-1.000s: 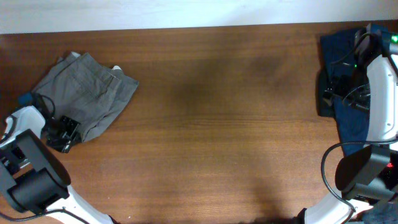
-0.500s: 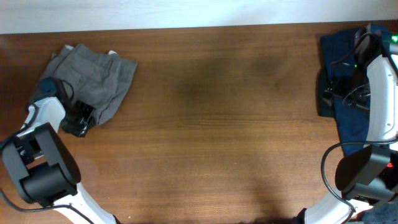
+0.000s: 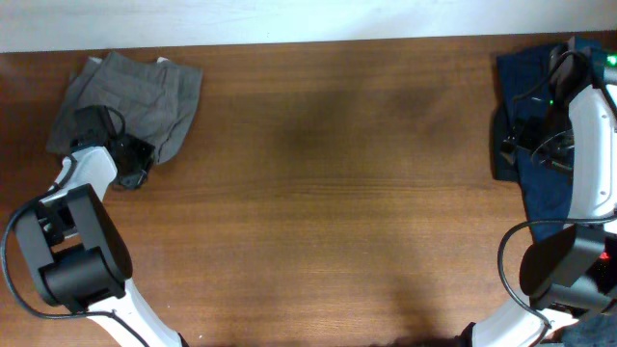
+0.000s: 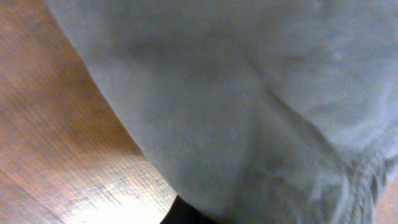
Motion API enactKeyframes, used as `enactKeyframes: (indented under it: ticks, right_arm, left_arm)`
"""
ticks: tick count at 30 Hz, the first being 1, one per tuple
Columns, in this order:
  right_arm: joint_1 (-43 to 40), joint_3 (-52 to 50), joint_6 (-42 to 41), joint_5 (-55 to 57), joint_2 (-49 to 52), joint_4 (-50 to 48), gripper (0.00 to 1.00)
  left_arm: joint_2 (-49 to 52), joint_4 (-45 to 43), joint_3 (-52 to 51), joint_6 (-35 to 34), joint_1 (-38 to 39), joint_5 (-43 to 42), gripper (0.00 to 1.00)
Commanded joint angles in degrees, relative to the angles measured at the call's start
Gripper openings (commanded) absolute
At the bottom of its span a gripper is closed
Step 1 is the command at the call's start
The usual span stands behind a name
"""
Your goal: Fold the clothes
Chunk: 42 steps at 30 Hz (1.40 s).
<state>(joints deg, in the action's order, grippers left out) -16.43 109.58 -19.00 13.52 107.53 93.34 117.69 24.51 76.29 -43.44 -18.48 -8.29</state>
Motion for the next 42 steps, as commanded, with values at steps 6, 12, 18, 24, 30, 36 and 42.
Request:
enactKeyframes:
  ticks: [6, 12, 18, 24, 30, 36, 42]
  right_arm:
    - [-0.2, -0.1, 0.1, 1.1, 0.0, 0.0, 0.99]
    - [-0.2, -0.1, 0.1, 1.1, 0.0, 0.0, 0.99]
    - [-0.2, -0.1, 0.1, 1.1, 0.0, 0.0, 0.99]
    - [-0.2, -0.1, 0.1, 1.1, 0.0, 0.0, 0.99]
    - [-0.2, -0.1, 0.1, 1.1, 0.0, 0.0, 0.99]
    - [-0.2, -0.1, 0.1, 1.1, 0.0, 0.0, 0.99]
    - [-0.2, -0.1, 0.1, 1.1, 0.0, 0.0, 0.99]
  left_arm:
    - [3.8, -5.5, -0.3, -0.7, 1.8, 0.6, 0.01]
    - [3.9, -9.7, -0.3, -0.7, 2.0, 0.4, 0.01]
    - [3.9, -13.5, -0.3, -0.2, 2.0, 0.8, 0.01]
    - [3.9, -14.9, -0.1, 0.3, 2.3, -0.5, 0.01]
    - [3.9, -15.1, 0.2, 1.6, 2.3, -1.3, 0.01]
    - [3.9, -15.8, 1.9, 5.6, 2.1, 0.2, 0.00]
    - [3.9, -16.9, 2.0, 5.8, 2.4, 0.3, 0.01]
